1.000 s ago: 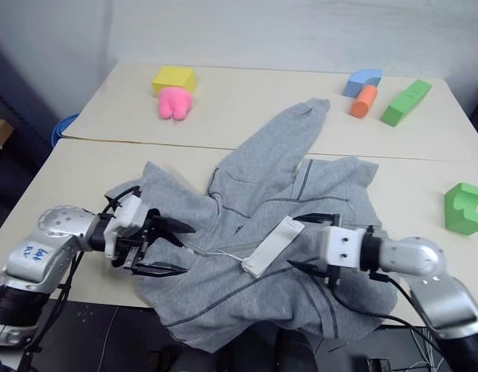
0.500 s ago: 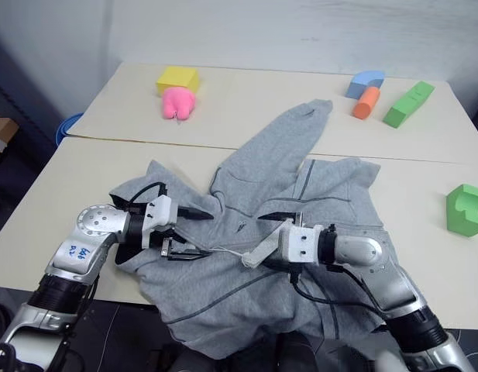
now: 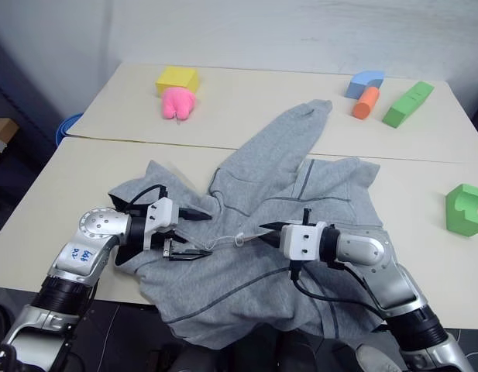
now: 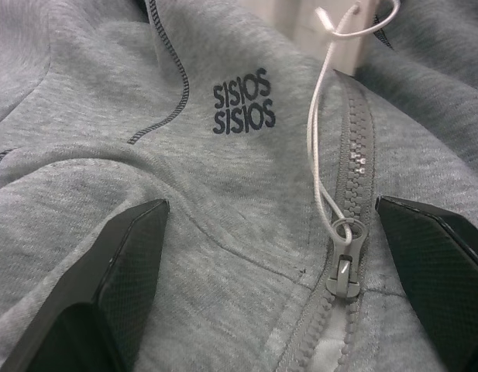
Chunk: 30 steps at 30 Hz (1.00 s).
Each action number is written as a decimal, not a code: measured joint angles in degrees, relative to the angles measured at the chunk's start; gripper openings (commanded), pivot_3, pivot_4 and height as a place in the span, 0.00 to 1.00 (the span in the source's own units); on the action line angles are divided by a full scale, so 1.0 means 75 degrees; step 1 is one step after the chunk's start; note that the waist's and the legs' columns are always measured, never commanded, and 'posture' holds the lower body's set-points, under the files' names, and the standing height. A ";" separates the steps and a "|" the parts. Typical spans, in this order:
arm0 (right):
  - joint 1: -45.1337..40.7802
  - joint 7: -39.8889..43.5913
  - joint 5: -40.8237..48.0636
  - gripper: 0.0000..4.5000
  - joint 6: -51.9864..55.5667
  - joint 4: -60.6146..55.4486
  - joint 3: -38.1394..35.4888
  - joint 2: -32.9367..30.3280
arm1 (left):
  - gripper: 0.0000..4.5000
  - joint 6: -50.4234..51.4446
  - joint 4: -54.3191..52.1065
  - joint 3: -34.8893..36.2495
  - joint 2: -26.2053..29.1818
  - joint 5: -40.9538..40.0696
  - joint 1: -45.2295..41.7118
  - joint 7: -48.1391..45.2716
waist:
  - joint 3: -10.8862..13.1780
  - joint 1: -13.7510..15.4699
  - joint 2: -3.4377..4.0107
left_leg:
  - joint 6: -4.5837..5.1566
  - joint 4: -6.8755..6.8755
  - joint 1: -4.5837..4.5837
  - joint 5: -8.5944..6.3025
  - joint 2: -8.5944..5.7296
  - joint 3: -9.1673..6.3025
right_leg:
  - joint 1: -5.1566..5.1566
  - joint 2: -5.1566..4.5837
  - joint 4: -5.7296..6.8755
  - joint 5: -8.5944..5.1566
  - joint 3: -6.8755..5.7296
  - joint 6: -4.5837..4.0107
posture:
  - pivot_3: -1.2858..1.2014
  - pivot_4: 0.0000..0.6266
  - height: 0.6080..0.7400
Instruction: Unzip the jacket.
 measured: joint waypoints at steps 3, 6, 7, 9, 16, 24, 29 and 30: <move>0.0066 -0.0241 -0.0153 0.01 -0.0311 -0.0001 -0.0181 -0.0021 | 1.00 -0.0151 0.0135 -0.0018 -0.0051 0.0075 0.0097 0.0029 | 0.0000 0.0004 0.0000 | 0.0000 0.0000 0.0001 0.0000 0.0000 0.0000 | 0.0000 0.0000 0.0001 0.0000 0.0000 0.0000 | 0.52 0.24 1.00; 0.0285 -0.0403 -0.0288 0.01 -0.0520 -0.0001 -0.0533 -0.0308 | 1.00 -0.0299 0.0187 -0.0068 -0.0062 0.0137 0.0156 0.0016 | 0.0000 0.0023 0.0000 | 0.0001 0.0000 0.0000 0.0000 -0.0004 0.0000 | 0.0001 -0.0005 0.0001 0.0000 0.0000 0.0000 | 0.52 0.24 1.00; 0.0355 -0.0452 -0.0326 0.01 -0.0554 0.0003 -0.0671 -0.0381 | 1.00 -0.0342 0.0207 -0.0074 -0.0055 0.0157 0.0166 0.0010 | 0.0000 0.0018 0.0000 | 0.0001 0.0000 0.0001 0.0000 -0.0004 0.0000 | 0.0001 -0.0004 0.0001 0.0000 0.0000 0.0000 | 0.52 0.24 1.00; 0.0529 -0.0606 -0.0435 0.01 -0.0699 0.0021 -0.0989 -0.0609 | 1.00 -0.0466 0.0219 -0.0135 -0.0052 0.0250 0.0181 0.0011 | -0.0001 0.0014 0.0000 | 0.0001 -0.0001 0.0002 0.0000 -0.0003 0.0001 | 0.0001 -0.0004 0.0003 0.0000 0.0001 0.0000 | 0.52 0.24 1.00; 0.1110 -0.1643 -0.0938 0.01 -0.0860 0.0682 -0.2769 -0.1265 | 1.00 -0.0582 0.0233 -0.0191 -0.0020 0.0365 0.0342 0.0113 | -0.0003 0.0013 0.0003 | 0.0001 -0.0004 0.0014 0.0000 -0.0001 0.0008 | 0.0010 -0.0005 0.0004 0.0000 0.0006 0.0000 | 0.52 0.24 1.00; 0.1408 -0.3137 -0.1456 0.01 -0.0796 0.2461 -0.4300 -0.1585 | 1.00 -0.0928 0.0541 -0.0399 0.0151 0.0438 0.0361 0.0259 | -0.0038 -0.0015 0.0050 | -0.0004 -0.0019 0.0054 0.0006 0.0003 0.0026 | 0.0035 -0.0004 0.0003 0.0000 0.0023 0.0000 | 0.52 0.24 1.00; 0.1335 -0.4300 -0.1652 0.01 -0.0942 0.4064 -0.4921 -0.2003 | 1.00 -0.1208 0.0800 -0.0648 0.0625 0.0520 0.0281 0.0284 | -0.0078 -0.0215 0.0107 | -0.0017 -0.0102 0.0180 0.0013 0.0015 0.0047 | 0.0157 -0.0016 -0.0054 -0.0009 0.0065 -0.0015 | 0.52 0.24 1.00; 0.1247 -0.4550 -0.1664 0.01 -0.0993 0.4420 -0.5080 -0.2155 | 1.00 -0.1236 0.0838 -0.0712 0.0756 0.0520 0.0284 0.0283 | -0.0091 -0.0272 0.0113 | -0.0026 -0.0122 0.0201 0.0018 0.0018 0.0054 | 0.0158 -0.0019 -0.0053 -0.0011 0.0087 -0.0018 | 0.52 0.24 1.00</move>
